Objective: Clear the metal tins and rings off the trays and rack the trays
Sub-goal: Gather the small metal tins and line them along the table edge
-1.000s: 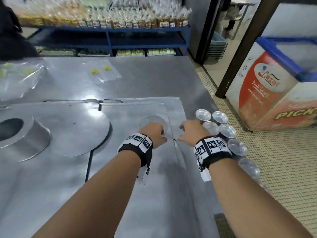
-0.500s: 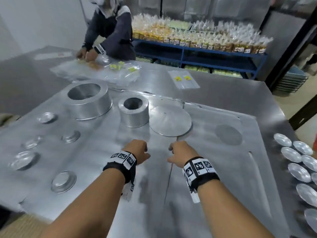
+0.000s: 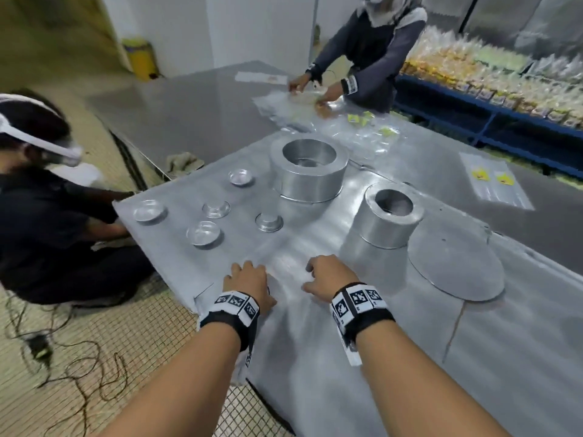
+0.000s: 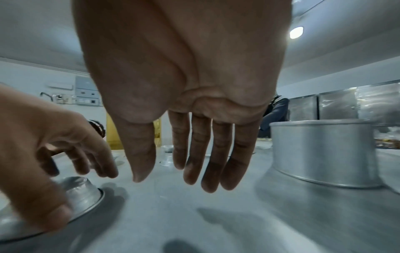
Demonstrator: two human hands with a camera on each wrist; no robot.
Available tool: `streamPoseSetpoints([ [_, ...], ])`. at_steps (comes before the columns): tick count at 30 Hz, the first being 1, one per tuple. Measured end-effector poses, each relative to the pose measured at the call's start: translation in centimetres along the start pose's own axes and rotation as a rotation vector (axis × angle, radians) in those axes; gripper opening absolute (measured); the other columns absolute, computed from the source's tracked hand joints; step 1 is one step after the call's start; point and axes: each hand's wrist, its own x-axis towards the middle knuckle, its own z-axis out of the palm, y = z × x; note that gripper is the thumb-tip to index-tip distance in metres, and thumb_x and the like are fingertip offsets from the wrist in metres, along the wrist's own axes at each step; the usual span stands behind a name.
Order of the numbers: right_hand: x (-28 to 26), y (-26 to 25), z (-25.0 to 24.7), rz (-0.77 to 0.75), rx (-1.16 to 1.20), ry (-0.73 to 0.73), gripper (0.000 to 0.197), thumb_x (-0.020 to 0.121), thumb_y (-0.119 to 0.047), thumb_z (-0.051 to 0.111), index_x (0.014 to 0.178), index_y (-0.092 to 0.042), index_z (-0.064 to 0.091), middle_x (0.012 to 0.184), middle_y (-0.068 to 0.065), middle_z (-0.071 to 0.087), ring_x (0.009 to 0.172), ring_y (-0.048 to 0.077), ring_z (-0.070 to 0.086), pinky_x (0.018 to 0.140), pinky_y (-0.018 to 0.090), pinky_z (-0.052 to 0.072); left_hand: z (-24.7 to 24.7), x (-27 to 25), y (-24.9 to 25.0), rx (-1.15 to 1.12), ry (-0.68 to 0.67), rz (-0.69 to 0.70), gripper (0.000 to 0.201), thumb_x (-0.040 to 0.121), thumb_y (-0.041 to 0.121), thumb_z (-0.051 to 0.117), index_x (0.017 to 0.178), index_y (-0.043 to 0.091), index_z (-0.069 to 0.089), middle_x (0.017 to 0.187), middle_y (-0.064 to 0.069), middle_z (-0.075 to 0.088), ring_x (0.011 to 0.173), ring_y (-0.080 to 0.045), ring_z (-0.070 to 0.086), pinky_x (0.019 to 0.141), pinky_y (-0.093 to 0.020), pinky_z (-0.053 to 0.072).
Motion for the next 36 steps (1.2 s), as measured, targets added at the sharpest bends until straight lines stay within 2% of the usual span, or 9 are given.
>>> streamPoseSetpoints([
  [3,3.4,-2.4,0.0,-0.036,-0.032,0.003,0.043,0.080,-0.029,0.066,0.122,-0.019,0.062,0.118,0.005,0.064,0.107,0.025,0.062,0.089,0.037,0.053,0.5,0.4,-1.2,-0.062,-0.011,-0.034,0.061,0.075,0.043,0.073,0.126,0.016,0.053,0.126,-0.005,0.047,0.122,-0.029,0.042,0.094,-0.041,0.047],
  [7,8.3,-5.4,-0.2,-0.090,-0.059,0.050,0.043,0.079,-0.029,0.066,0.120,-0.014,0.060,0.117,0.008,0.063,0.109,0.028,0.060,0.088,0.039,0.054,0.1,1.4,-2.1,-0.109,-0.020,0.003,0.044,0.076,0.034,0.073,0.114,0.014,0.061,0.116,-0.007,0.055,0.115,-0.030,0.052,0.090,-0.037,0.051],
  [12,14.0,-7.9,-0.3,-0.116,-0.103,0.131,0.053,0.081,-0.029,0.065,0.129,-0.011,0.051,0.124,0.011,0.055,0.120,0.034,0.046,0.095,0.042,0.045,-0.6,1.9,-2.3,-0.103,-0.053,0.030,0.056,0.074,0.039,0.079,0.118,0.013,0.057,0.116,-0.009,0.051,0.111,-0.033,0.049,0.088,-0.041,0.053],
  [16,17.7,-8.6,0.1,-0.075,-0.118,0.129,0.055,0.077,-0.037,0.066,0.123,-0.013,0.051,0.125,0.010,0.053,0.122,0.033,0.043,0.096,0.046,0.046,-0.6,1.9,-1.9,-0.091,-0.025,0.027,0.053,0.079,0.042,0.076,0.119,0.011,0.057,0.118,-0.010,0.049,0.112,-0.034,0.048,0.080,-0.040,0.050],
  [19,19.5,-8.4,0.7,-0.029,-0.124,0.127,0.058,0.075,-0.044,0.065,0.122,-0.014,0.051,0.124,0.010,0.055,0.121,0.033,0.043,0.095,0.045,0.045,-1.1,1.9,-2.1,-0.109,-0.025,0.029,0.055,0.079,0.045,0.074,0.118,0.010,0.056,0.116,-0.010,0.048,0.111,-0.034,0.048,0.081,-0.040,0.050],
  [23,20.8,-8.1,0.7,0.005,-0.139,0.072,0.064,0.072,-0.048,0.072,0.123,-0.014,0.052,0.124,0.009,0.057,0.122,0.033,0.044,0.093,0.043,0.045,-1.9,1.2,-2.7,-0.156,-0.027,0.021,0.071,0.066,0.060,0.077,0.114,0.012,0.057,0.112,-0.007,0.048,0.108,-0.031,0.047,0.077,-0.039,0.048],
  [28,20.3,-8.2,0.3,-0.019,-0.015,0.096,0.077,0.059,-0.046,0.084,0.120,-0.013,0.051,0.118,0.010,0.058,0.120,0.031,0.049,0.093,0.043,0.050,-2.0,0.7,-3.1,-0.222,-0.002,0.003,0.072,0.063,0.058,0.077,0.116,0.015,0.055,0.113,-0.006,0.045,0.109,-0.031,0.047,0.075,-0.038,0.046],
  [32,18.3,-8.1,-0.2,-0.066,0.127,0.173,0.063,0.048,-0.046,0.083,0.095,-0.013,0.055,0.095,0.007,0.060,0.092,0.027,0.060,0.073,0.035,0.053,-2.2,0.3,-3.3,-0.235,0.065,-0.016,0.059,0.073,0.045,0.069,0.118,0.013,0.048,0.116,-0.008,0.042,0.103,-0.037,0.050,0.082,-0.040,0.050],
  [36,14.7,-7.1,-0.3,-0.076,0.313,0.283,0.061,0.051,-0.042,0.084,0.096,-0.013,0.054,0.099,0.005,0.062,0.093,0.024,0.060,0.080,0.039,0.054,-2.8,-0.3,-3.1,-0.250,0.099,-0.026,0.068,0.064,0.053,0.073,0.113,0.016,0.045,0.111,-0.006,0.039,0.090,-0.035,0.053,0.077,-0.039,0.051],
])
